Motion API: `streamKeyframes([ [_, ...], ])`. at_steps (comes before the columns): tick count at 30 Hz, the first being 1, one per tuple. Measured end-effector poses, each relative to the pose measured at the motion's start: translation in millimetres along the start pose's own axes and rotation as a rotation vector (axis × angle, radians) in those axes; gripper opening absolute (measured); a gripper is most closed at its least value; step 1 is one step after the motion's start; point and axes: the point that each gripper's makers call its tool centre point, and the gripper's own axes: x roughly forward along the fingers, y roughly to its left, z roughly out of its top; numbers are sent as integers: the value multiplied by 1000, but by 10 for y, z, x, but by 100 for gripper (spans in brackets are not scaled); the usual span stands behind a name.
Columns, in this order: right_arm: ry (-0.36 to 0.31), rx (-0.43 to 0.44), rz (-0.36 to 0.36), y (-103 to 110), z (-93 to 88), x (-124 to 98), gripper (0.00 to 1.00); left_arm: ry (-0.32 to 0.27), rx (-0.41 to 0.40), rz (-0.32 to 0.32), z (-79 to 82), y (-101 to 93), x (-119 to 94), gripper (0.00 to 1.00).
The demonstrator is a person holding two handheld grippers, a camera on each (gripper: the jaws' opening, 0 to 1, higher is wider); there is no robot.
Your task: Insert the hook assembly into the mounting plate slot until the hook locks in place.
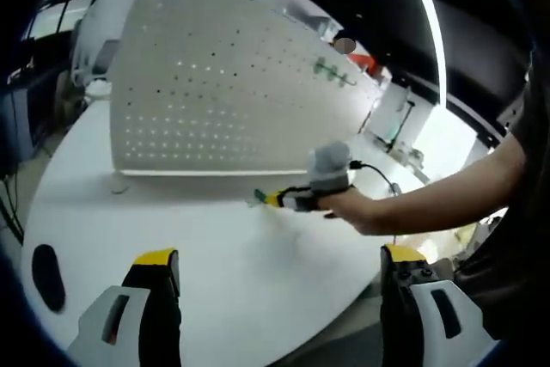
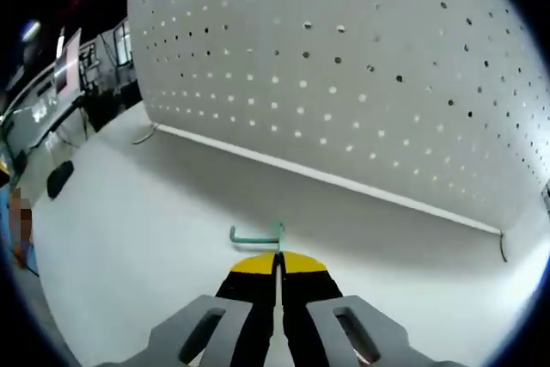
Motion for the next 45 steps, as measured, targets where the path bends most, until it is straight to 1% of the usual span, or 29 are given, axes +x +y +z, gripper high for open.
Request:
streamKeyframes([
  [1,-7,-11,-3,-10,10,-10,0,0,-1,0,-1,0,2,99],
  [11,-63,-12,6,-44,142,-133,0,-15,-7,4,40,11,18,100],
  [22,-96,-29,-7,-136,292,-233,0,-31,14,1,122,-61,0,100],
  [31,-138,-33,-3,-173,434,-403,0,-54,15,-2,158,-154,-48,100],
  [34,-156,-40,3,-169,500,-508,0,-64,11,-2,178,-182,-63,100],
  [37,-198,-40,14,-139,604,-661,0,-78,-3,-2,216,-199,-86,100],
  [41,-257,-29,60,-21,715,-910,0,-92,-1,5,270,-205,-117,99],
  [45,-296,-27,95,91,743,-1182,0,-106,2,7,320,-220,-145,98],
])
